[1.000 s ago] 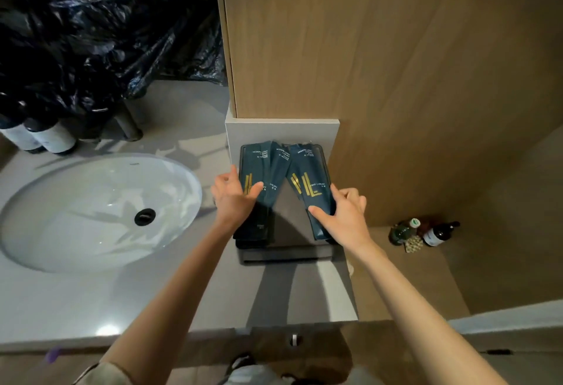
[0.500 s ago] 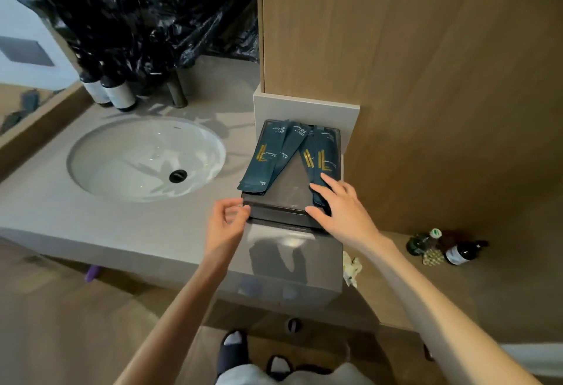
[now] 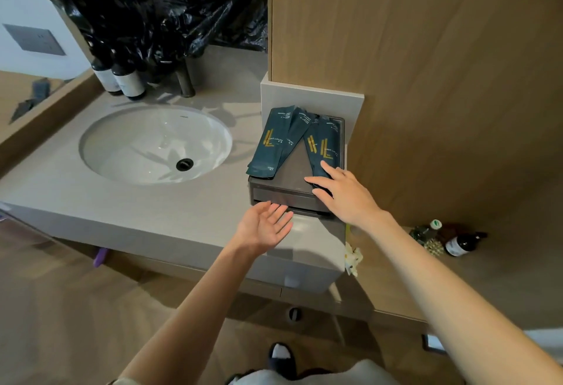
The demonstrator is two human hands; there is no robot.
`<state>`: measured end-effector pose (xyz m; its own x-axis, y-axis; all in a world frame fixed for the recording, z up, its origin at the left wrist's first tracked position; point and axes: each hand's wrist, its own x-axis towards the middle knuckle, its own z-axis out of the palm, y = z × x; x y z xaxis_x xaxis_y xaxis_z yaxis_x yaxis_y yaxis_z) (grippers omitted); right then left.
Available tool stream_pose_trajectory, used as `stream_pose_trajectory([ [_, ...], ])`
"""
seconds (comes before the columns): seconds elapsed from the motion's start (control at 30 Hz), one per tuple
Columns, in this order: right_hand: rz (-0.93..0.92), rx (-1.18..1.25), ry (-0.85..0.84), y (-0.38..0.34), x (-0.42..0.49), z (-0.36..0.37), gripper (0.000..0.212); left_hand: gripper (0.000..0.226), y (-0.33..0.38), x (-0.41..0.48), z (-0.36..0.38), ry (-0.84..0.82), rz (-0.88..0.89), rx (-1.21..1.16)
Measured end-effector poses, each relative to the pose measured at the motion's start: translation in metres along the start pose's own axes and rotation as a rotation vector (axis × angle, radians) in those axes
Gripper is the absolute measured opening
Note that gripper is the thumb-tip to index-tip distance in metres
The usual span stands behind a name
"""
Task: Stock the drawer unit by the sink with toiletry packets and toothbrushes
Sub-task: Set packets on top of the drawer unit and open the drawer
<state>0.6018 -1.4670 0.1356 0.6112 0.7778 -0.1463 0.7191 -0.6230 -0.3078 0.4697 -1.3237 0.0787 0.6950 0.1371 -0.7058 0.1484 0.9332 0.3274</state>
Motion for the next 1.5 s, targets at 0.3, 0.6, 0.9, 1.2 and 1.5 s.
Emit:
stream_pose_trajectory([
  [0.3, 0.034, 0.004, -0.034, -0.003, 0.003, 0.001, 0.041, 0.015, 0.0, -0.009, -0.003, -0.037, -0.011, 0.081],
  [0.6, 0.053, 0.039, -0.044, -0.007, 0.002, -0.002, 0.041, 0.06, -0.026, -0.046, -0.026, 0.042, -0.034, 0.125],
  [0.9, 0.073, 0.047, -0.036, -0.011, 0.0, -0.001, 0.042, 0.052, -0.032, -0.063, -0.07, 0.019, -0.06, 0.556],
  [1.2, 0.077, 0.068, -0.04, -0.008, 0.003, 0.005, 0.041, 0.034, -0.045, -0.103, -0.091, 0.016, -0.161, 0.572],
  [1.5, 0.082, 0.09, -0.04, -0.008, 0.003, 0.006, 0.042, 0.049, -0.027, -0.117, -0.104, 0.079, -0.059, 1.081],
])
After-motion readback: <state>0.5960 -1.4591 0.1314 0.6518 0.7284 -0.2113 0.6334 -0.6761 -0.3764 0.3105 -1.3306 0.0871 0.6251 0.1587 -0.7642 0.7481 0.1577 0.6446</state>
